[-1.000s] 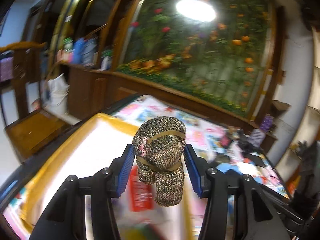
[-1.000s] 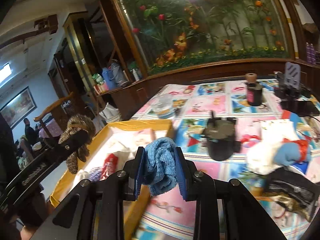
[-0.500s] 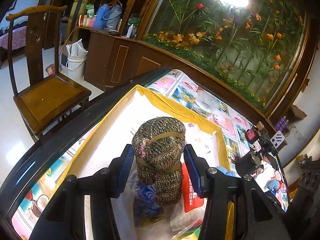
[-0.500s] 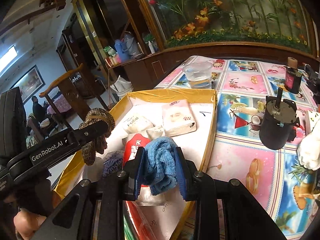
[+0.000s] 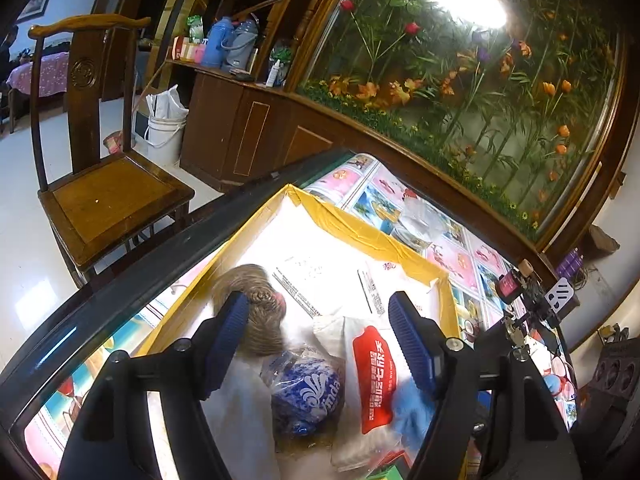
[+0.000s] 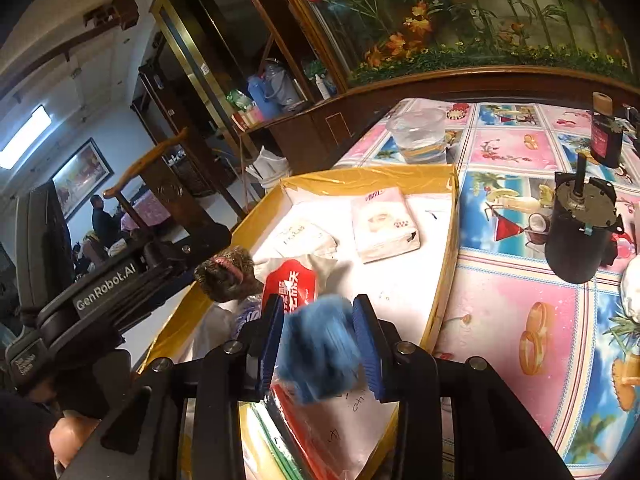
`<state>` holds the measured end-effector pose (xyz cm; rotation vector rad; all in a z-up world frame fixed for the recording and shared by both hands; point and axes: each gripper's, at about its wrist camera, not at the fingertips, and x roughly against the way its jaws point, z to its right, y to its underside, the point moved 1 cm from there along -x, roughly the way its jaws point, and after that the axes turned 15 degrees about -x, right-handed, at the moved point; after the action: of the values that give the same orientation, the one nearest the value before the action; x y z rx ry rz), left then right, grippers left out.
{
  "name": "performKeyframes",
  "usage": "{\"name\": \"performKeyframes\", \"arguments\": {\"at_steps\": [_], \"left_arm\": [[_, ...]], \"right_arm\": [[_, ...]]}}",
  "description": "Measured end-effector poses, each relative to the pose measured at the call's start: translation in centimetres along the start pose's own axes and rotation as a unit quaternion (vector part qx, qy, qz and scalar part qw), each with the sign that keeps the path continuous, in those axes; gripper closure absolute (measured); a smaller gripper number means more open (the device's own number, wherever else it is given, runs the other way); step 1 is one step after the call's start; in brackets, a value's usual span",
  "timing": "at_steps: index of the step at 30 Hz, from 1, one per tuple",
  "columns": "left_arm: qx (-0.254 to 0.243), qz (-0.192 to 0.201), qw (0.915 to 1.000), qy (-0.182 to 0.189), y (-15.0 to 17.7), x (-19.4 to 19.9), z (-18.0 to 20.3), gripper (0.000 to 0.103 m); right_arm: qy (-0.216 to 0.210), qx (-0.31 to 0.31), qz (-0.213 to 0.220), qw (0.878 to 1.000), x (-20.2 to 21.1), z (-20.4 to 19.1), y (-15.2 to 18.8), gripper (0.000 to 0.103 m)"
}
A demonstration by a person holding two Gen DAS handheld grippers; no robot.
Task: Organize soft objects
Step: 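Lower both items into the tray and open both tools, then withdraw both tools from the tray back toward the table items, then grasp the black snack packet with the left tool and lift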
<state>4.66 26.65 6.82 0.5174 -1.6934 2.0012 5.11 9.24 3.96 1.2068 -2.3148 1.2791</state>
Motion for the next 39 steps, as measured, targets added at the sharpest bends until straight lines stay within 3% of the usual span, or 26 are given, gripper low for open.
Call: {"name": "performKeyframes", "arguments": {"at_steps": [10, 17, 20, 23, 28, 30, 34, 37, 38, 39], "left_arm": [[-0.033, 0.024, 0.9991, -0.002, -0.1, 1.9, 3.3, 0.031], [-0.103, 0.025, 0.9936, 0.041, 1.1, 3.2, 10.0, 0.031], [-0.151, 0.010, 0.9849, 0.084, 2.7, 3.3, 14.7, 0.030], [-0.201, -0.016, 0.9702, 0.135, 4.7, 2.4, 19.4, 0.030], [-0.256, -0.041, 0.9431, 0.209, 7.9, 1.5, 24.0, 0.030], [-0.253, -0.038, 0.9423, 0.216, 7.9, 1.5, 24.0, 0.030], [-0.223, -0.056, 0.9484, 0.218, 8.1, 0.4, 23.5, 0.030], [-0.208, -0.069, 0.9493, 0.226, 8.1, -0.1, 23.4, 0.030], [-0.207, -0.071, 0.9489, 0.228, 8.1, -0.1, 23.4, 0.030], [-0.208, -0.071, 0.9481, 0.230, 8.2, -0.1, 23.5, 0.029]], "right_arm": [[-0.012, -0.025, 0.043, 0.999, 5.2, 3.3, -1.3, 0.063], [0.014, -0.074, 0.084, 0.994, 12.1, 10.6, -2.9, 0.063], [0.042, -0.116, 0.115, 0.986, 16.4, 15.6, -3.8, 0.058], [0.086, -0.155, 0.135, 0.975, 20.0, 20.5, -4.2, 0.054], [0.143, -0.206, 0.110, 0.962, 21.9, 26.1, -3.8, 0.055], [0.154, -0.217, 0.093, 0.959, 21.6, 26.8, -3.5, 0.055], [0.123, -0.206, 0.036, 0.970, 19.1, 25.3, -2.7, 0.055], [0.017, -0.190, -0.016, 0.982, 17.6, 22.8, -1.6, 0.051], [-0.007, -0.183, -0.018, 0.983, 17.6, 22.1, -1.5, 0.051], [-0.004, -0.170, -0.006, 0.985, 18.0, 21.6, -1.6, 0.050]]}}
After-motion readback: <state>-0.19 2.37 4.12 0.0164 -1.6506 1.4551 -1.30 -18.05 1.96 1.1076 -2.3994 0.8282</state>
